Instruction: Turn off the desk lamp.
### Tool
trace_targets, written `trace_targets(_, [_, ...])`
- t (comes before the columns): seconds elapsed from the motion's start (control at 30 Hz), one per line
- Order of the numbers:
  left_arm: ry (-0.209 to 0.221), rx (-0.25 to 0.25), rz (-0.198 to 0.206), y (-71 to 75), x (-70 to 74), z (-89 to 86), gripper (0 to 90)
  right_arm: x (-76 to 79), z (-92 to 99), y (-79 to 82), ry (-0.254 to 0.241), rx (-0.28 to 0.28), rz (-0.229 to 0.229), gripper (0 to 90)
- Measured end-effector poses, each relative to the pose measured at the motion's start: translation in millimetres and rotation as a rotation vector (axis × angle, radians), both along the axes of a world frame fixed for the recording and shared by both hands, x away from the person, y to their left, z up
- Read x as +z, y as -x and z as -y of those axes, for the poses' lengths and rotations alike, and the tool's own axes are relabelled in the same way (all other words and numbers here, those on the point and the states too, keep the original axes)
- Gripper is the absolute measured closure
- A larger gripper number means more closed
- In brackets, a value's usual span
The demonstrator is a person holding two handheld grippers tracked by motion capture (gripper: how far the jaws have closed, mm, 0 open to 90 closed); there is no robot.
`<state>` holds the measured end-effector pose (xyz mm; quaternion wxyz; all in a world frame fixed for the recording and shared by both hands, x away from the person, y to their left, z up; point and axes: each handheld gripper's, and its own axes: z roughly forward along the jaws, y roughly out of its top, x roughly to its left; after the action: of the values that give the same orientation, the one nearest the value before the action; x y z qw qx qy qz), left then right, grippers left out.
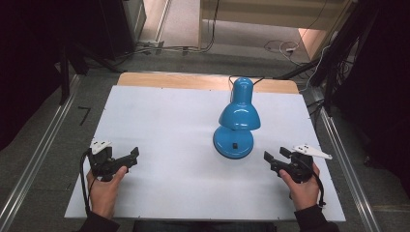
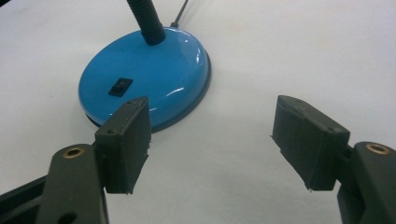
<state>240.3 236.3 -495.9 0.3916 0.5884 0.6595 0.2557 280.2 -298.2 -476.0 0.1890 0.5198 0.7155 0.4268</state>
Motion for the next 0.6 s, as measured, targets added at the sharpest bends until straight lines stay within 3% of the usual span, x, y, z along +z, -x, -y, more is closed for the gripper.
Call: trace_targets(0.6, [-0.002, 0.002, -0.001, 0.0, -0.1, -0.1, 2.4, 2.7, 31.2, 12.5, 0.008, -0.067, 0.012, 26.3])
